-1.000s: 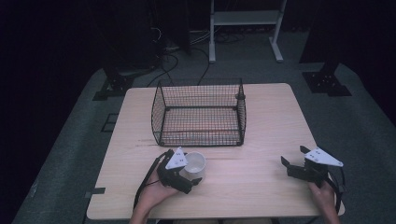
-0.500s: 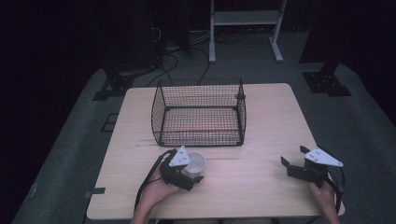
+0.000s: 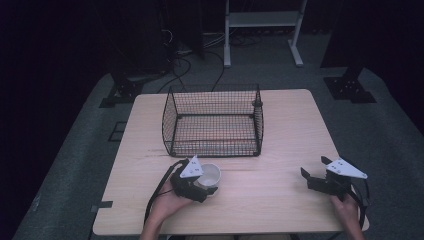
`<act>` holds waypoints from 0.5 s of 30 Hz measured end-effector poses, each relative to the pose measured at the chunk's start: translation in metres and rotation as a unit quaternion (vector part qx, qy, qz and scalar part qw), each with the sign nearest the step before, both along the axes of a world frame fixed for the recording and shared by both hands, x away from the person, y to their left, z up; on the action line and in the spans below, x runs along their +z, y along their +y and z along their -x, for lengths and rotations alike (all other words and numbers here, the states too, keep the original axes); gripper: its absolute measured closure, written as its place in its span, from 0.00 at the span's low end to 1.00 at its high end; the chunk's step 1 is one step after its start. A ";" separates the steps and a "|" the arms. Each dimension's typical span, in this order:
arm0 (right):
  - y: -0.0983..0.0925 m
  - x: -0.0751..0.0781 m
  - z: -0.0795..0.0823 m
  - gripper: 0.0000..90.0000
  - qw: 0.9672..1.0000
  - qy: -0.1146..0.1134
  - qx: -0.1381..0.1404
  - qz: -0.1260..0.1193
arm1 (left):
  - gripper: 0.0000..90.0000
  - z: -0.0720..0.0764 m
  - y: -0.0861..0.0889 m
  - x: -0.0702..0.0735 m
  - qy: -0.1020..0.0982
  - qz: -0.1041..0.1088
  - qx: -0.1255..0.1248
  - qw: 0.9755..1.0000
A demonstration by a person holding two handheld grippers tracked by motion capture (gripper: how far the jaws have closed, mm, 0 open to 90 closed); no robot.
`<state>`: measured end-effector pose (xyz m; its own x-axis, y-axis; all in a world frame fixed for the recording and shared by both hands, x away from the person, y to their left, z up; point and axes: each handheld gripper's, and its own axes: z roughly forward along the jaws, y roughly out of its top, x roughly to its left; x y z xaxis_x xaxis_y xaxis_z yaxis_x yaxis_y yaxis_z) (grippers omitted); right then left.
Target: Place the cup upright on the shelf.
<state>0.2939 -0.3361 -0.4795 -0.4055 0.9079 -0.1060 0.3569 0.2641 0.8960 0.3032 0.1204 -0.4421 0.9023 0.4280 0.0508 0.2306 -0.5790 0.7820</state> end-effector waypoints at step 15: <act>0.000 0.000 0.000 0.15 1.000 0.000 0.000 -0.001 | 0.23 -0.003 -0.004 0.020 -0.015 0.019 -0.014 1.000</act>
